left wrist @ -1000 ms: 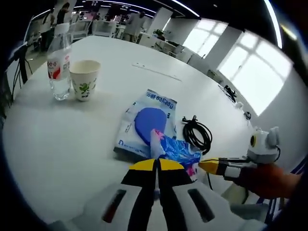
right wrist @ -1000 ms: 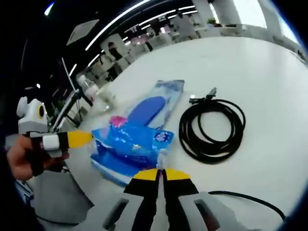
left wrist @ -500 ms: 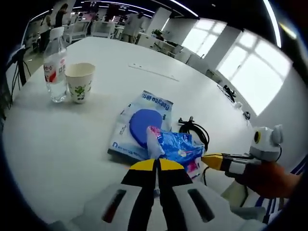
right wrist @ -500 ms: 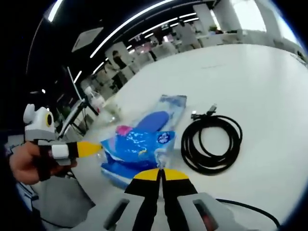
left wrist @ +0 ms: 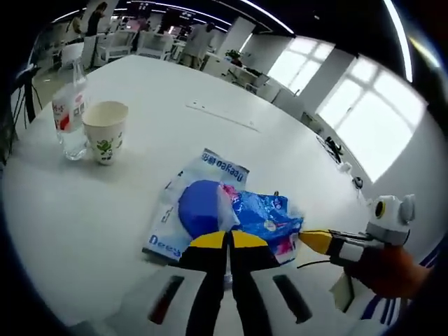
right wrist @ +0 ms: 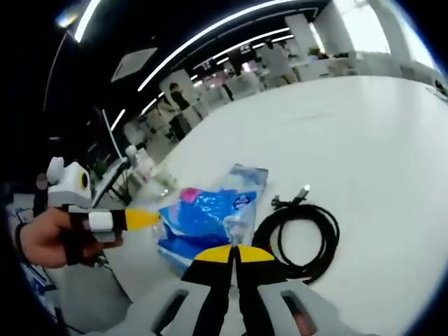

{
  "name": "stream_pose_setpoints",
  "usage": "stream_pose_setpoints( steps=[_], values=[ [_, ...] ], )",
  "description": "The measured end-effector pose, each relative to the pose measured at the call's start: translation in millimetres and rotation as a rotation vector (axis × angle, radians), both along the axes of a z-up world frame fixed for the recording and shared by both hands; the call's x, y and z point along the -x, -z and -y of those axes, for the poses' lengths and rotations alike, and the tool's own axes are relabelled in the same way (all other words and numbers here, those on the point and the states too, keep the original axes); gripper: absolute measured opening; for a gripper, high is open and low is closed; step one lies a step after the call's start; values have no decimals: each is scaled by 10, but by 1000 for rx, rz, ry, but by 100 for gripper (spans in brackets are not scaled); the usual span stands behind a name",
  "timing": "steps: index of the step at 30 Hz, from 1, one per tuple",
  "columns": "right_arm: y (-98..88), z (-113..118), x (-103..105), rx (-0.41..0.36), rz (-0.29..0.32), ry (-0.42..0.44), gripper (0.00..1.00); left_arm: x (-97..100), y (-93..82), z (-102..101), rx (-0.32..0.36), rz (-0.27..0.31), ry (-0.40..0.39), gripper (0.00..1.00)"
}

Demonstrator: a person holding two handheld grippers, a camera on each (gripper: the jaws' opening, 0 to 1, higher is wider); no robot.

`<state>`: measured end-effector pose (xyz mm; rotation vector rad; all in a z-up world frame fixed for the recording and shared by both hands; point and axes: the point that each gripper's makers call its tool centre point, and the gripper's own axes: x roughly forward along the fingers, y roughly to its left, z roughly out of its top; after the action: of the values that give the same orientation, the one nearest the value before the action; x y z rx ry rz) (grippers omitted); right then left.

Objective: Arrange the tabletop items into an orderly group along one side of the table until the central work area is clear of visible clutter.

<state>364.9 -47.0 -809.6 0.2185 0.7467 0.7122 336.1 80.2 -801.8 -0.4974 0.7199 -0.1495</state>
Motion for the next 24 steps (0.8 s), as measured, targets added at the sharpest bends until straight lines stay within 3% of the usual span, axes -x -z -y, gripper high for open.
stream_pose_setpoints(
  steps=[12,19,24],
  values=[
    [-47,476,-855,23,54,89,0,-925,-166,450,-22,67,93,0],
    [-67,690,-1176,33,60,129,0,-1203,-173,617,-37,71,138,0],
    [-62,750,-1337,34,57,153,0,-1377,-80,684,-34,59,148,0]
  ],
)
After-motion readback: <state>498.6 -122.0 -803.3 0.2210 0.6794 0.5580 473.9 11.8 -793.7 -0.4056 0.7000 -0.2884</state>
